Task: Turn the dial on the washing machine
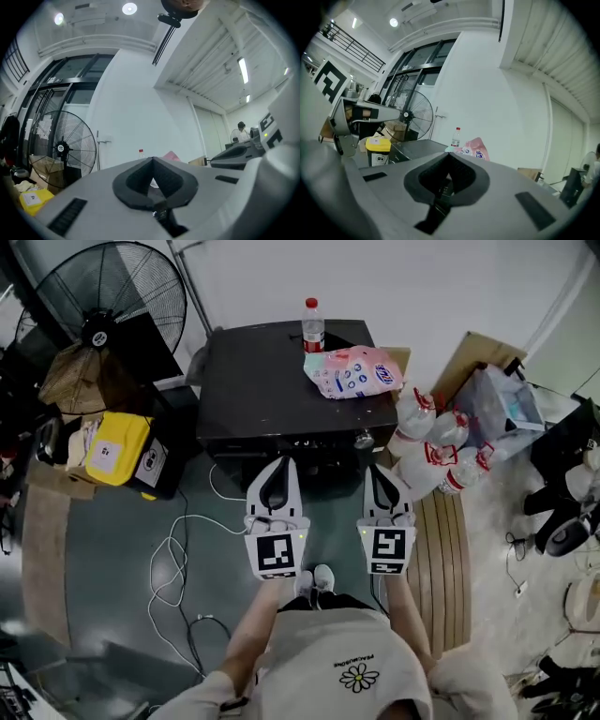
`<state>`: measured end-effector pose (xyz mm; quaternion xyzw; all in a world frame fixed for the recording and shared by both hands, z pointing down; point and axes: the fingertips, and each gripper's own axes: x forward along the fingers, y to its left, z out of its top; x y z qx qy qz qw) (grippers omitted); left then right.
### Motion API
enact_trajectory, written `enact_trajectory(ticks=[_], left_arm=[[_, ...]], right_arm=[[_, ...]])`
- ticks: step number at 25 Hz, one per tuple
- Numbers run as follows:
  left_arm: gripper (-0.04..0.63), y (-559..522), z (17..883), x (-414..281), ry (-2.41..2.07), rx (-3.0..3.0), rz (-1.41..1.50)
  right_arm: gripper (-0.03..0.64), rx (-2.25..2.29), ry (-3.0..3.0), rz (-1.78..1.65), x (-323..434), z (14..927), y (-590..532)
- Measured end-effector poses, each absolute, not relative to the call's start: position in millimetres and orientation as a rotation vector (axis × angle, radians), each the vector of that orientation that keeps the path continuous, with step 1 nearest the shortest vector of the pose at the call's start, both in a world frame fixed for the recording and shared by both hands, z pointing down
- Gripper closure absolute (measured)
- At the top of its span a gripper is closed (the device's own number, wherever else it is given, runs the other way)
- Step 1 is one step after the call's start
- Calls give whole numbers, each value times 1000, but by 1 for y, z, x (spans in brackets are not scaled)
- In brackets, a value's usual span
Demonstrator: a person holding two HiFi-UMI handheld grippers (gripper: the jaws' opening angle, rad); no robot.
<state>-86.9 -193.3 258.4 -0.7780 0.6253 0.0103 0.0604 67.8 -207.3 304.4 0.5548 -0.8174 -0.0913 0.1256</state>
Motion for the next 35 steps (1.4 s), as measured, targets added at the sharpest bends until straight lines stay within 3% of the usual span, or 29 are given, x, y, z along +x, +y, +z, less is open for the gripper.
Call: enact_trajectory(ticks=[35], left_arm=[[597,-154,245,-106,1971,-2253,31]], right_arm=[[614,1557,-2504,-336,44,278,-171]])
